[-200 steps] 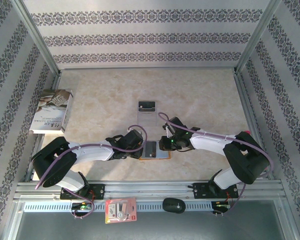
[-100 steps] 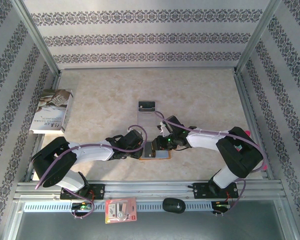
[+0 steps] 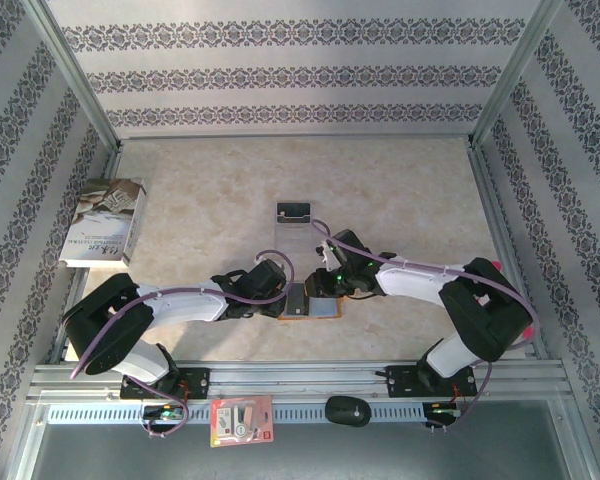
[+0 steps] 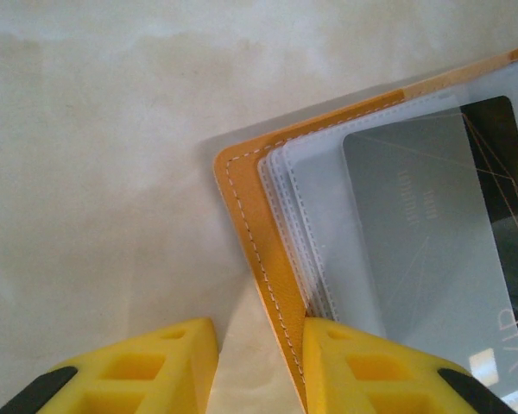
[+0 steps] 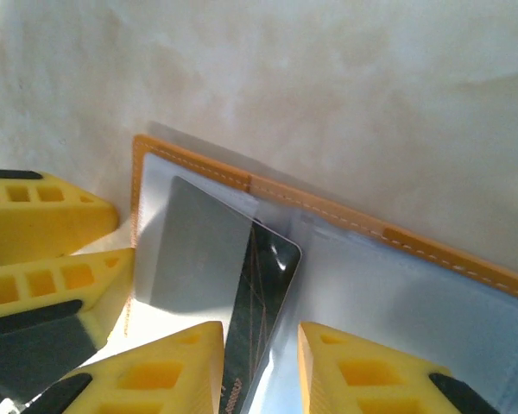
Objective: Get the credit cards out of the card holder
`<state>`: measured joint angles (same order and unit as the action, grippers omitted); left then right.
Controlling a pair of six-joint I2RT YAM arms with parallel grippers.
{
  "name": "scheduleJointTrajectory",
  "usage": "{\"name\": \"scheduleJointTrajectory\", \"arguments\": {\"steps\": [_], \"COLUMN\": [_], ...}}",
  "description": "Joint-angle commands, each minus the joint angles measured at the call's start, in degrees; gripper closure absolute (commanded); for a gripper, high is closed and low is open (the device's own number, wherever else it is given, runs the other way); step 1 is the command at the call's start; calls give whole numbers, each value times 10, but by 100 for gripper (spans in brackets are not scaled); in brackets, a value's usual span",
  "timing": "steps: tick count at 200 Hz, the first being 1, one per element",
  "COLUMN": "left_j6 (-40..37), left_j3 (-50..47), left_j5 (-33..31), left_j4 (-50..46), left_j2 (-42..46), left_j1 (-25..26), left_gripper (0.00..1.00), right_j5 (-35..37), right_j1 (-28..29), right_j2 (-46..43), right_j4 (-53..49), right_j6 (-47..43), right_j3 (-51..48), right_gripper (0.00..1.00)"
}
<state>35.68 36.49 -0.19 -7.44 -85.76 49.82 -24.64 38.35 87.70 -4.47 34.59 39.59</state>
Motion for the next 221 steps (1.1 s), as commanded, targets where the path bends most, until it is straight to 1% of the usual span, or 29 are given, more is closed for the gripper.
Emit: {"name": "scheduleJointTrajectory", "arguments": {"steps": [1,33,71,87,103,133,178,221], "left_j6": [11,11,1,-6,-10,-11,-16,-13], "left_j3": [-30,-27,-17,-9,6,26,51,55], "left_j5": [34,27,0,-4,2,33,56,74], "left_j4": [-36,-46,-84,-85,-80,-36,-24,-13], "left_j2": [-30,-19,52,70,63,36,24,4], "left_j1": [6,7,6,6,6,6,9,12], "left_gripper": [67,67,63,62,62,64,67,72], "right_j5": [18,4,21,21,23,27,31,28], "right_j1": [-3,4,3,1,0,-3,-10,-12], "right_j2": [-14,13,1,-1,-3,-9,-27,-23], "right_j4": [-11,-5,-4,-7,-8,-14,-21,-20], "right_j6": [6,10,10,9,9,7,6,5], "right_j3": [7,15,6,5,3,-3,-13,-13], "right_gripper": [71,71,71,72,72,73,73,73]}}
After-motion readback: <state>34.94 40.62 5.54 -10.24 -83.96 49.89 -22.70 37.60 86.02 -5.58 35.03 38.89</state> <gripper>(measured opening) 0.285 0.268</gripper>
